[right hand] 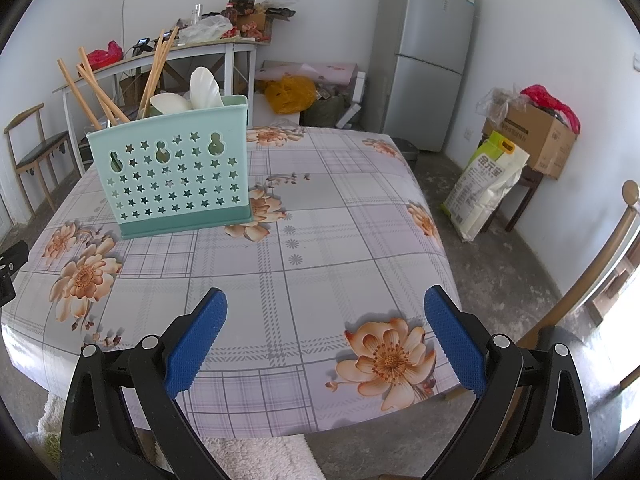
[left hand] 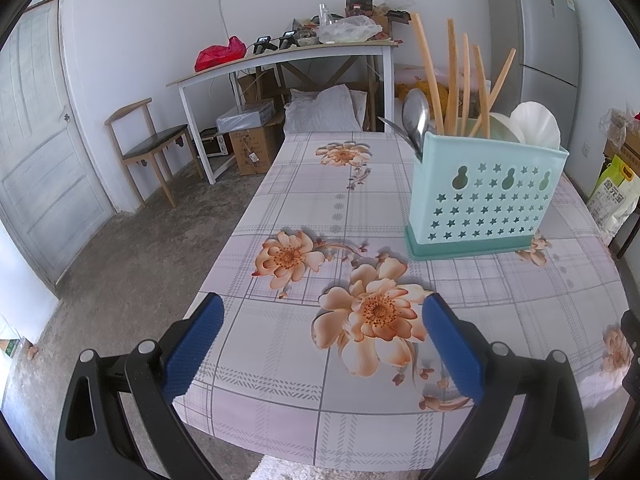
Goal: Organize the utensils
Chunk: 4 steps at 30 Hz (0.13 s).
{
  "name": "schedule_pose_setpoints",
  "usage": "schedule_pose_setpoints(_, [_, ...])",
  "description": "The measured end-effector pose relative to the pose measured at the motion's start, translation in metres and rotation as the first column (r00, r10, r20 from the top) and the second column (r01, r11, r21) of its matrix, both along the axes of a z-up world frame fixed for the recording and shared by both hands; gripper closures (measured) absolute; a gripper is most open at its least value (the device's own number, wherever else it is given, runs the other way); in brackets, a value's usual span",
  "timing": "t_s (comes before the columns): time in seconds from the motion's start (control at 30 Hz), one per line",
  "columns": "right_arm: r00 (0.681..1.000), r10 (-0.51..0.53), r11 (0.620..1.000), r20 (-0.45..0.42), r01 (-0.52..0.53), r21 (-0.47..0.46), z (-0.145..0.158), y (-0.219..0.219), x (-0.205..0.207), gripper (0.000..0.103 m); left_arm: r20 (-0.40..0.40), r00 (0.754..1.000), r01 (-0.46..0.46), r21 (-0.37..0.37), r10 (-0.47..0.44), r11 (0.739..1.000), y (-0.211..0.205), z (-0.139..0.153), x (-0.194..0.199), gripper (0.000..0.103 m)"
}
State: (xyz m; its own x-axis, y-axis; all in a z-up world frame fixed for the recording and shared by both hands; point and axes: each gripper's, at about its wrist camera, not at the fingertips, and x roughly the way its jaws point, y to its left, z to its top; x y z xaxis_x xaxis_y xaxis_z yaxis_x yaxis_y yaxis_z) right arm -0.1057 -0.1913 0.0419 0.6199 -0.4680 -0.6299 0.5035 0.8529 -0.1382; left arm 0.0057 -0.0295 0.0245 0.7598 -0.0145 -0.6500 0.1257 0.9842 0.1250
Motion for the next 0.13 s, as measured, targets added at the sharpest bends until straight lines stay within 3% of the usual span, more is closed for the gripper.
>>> schedule_pose_setpoints(0.13, [1.000, -0.001, 1.000, 0.000, 0.001, 0.000, -0.0002, 0.0004, 0.0000, 0.008, -0.004, 1.000, 0.000, 0.000, 0.000, 1.000, -0.0002, -0.0008, -0.0009, 0.006])
